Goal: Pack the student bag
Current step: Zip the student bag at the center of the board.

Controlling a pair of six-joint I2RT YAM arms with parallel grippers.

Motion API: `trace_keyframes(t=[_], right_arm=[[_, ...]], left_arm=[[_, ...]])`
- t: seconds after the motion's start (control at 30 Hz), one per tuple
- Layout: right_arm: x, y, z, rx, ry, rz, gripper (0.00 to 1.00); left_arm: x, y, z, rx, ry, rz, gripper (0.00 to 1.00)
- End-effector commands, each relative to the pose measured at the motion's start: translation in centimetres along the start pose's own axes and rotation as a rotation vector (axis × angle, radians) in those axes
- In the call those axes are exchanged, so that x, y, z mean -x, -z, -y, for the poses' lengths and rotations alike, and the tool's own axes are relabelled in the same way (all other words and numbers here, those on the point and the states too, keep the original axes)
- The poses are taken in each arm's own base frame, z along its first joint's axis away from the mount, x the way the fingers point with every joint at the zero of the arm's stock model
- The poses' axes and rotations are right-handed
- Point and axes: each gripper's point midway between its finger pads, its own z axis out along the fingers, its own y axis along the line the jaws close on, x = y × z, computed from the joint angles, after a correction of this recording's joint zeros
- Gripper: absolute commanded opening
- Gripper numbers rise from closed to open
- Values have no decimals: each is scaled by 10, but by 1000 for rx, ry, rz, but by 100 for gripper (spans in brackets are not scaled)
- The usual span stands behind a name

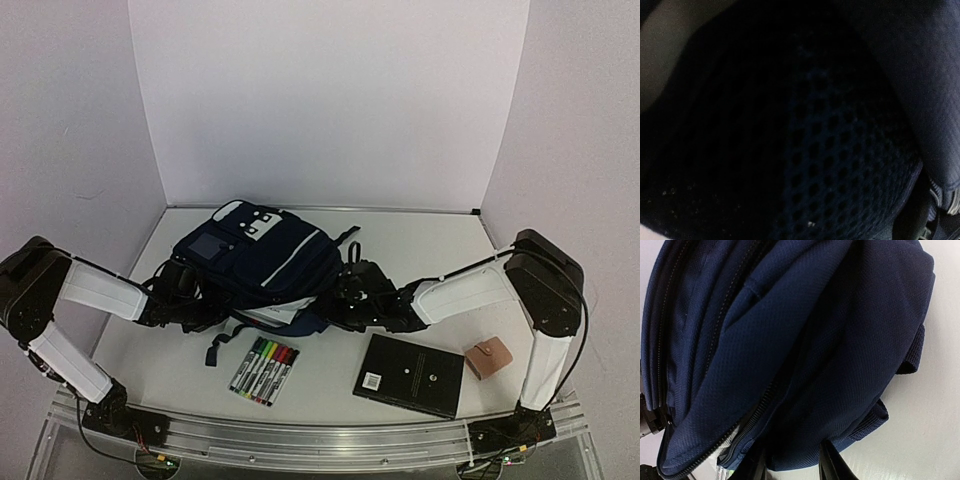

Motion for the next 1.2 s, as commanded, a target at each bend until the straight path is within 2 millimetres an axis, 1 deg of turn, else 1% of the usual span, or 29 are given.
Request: trace_keyframes(t=[0.0,0.07,0.23,0.37,0.4,0.5,0.63,0.73,0.87,0.93,1.07,1.17], right_arm=[[14,-3,-9,20,-8,42,30],[14,-3,-9,19,-8,43,29],[14,-3,-7,15,-10,42,21],[13,-4,-5,11,-13,40,13],[14,-5,-5,11,-15,41,11],[14,-5,-6,12,-19,42,5],[15,-5,-8,17,-26,44,0],[16,-6,-8,16,-34,45,0],[16,-8,-8,16,-45,44,0],[16,-8,-9,18,-44,45,0],[17,-7,-10,20,-47,47,0],[20,-7,-8,11,-59,66,0]], left_arm=[[8,-10,10,-33,-16,0,26],[7,-12,8,-35,-12,6,25],[8,-12,5,-27,-10,23,10],[11,-5,7,-35,-18,47,1],[11,-3,7,-39,-22,52,0],[10,3,11,-62,-38,52,0],[3,13,14,-89,-51,39,0],[-2,24,22,-114,-66,37,0],[-13,34,38,-144,-112,20,0],[-20,37,45,-143,-142,11,0],[-28,41,60,-131,-189,5,0],[-33,43,66,-112,-198,-6,0]])
